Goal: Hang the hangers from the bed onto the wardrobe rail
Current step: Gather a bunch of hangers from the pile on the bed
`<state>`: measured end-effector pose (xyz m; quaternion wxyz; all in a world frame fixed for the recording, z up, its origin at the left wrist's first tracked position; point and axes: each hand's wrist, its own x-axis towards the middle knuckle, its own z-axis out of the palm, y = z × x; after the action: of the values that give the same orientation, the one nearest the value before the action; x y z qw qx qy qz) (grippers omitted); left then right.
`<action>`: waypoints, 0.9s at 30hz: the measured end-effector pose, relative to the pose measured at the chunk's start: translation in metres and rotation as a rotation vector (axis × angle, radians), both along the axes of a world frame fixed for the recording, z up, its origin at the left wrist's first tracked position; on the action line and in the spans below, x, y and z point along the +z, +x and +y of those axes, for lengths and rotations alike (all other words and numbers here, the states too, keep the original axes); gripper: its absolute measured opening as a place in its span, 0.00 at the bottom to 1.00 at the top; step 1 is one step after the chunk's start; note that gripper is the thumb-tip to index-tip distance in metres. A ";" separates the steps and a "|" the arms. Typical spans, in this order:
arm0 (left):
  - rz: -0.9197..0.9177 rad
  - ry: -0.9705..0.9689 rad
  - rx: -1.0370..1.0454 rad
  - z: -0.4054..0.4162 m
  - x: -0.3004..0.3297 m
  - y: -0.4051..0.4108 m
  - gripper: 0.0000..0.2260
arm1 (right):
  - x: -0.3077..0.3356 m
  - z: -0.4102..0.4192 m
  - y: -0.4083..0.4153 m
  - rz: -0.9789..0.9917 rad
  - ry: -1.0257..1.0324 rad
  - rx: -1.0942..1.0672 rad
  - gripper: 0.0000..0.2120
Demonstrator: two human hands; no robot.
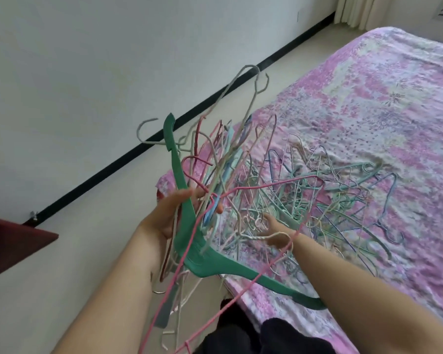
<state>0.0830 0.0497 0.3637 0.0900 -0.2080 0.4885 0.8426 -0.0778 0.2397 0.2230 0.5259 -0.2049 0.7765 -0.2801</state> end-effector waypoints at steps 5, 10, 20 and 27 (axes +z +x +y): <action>0.004 0.044 -0.007 0.003 0.002 0.004 0.22 | -0.015 -0.017 0.005 -0.047 0.104 0.133 0.30; -0.024 0.073 -0.015 -0.015 -0.003 -0.001 0.31 | -0.035 -0.027 0.015 0.133 0.111 0.313 0.15; -0.071 0.120 0.126 -0.021 -0.040 -0.004 0.28 | -0.044 -0.014 0.013 0.276 0.135 0.169 0.19; -0.168 0.184 0.321 -0.005 -0.074 -0.009 0.31 | -0.051 0.025 0.004 0.525 0.149 0.140 0.27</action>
<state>0.0737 0.0446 0.2894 0.0135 -0.3438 0.3608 0.8669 -0.0734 0.2651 0.1721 0.3385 -0.2845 0.8885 -0.1226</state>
